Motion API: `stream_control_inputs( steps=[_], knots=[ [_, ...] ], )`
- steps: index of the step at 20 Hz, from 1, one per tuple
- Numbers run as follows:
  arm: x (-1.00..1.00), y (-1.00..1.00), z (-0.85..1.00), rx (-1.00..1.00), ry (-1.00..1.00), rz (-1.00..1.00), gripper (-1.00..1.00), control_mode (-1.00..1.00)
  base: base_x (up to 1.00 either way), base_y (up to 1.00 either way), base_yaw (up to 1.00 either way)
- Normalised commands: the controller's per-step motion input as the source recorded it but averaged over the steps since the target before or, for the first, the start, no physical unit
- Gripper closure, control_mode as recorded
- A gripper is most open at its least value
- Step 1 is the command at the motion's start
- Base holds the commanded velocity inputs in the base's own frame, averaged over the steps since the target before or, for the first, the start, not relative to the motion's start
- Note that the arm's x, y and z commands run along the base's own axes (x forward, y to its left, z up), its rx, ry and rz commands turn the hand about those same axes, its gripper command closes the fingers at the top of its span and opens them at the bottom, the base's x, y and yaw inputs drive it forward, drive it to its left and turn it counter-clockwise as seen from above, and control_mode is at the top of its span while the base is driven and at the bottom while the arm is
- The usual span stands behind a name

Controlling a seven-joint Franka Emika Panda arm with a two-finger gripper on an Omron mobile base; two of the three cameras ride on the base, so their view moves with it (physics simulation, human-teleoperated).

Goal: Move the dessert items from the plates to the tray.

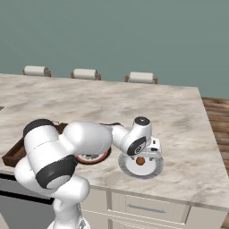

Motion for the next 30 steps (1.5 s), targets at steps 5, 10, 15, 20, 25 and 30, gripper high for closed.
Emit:
stream_control_inputs(
  steps=[5, 10, 15, 20, 25, 30],
  knots=[
    [0.0, 0.0, -0.23, 0.0, 0.0, 0.0, -1.0, -1.0, 0.0, 0.0, 0.0],
    [0.0, 0.0, -0.1, 0.0, 0.0, 0.0, -1.0, -1.0, 0.0, 0.0, 0.0],
    [0.06, 0.01, -0.01, 0.0, 0.0, 0.0, -1.0, -1.0, 0.0, 0.0, 0.0],
    [0.06, 0.03, 0.0, 0.0, 0.0, 0.0, -1.0, -1.0, 0.0, 0.0, 0.0],
    [0.0, 0.0, -0.12, 0.0, 0.0, 0.0, -1.0, -1.0, 0.0, 0.0, 0.0],
    [0.0, 0.0, -0.13, 0.0, 0.0, 0.0, -1.0, -1.0, 0.0, 0.0, 0.0]
  ],
)
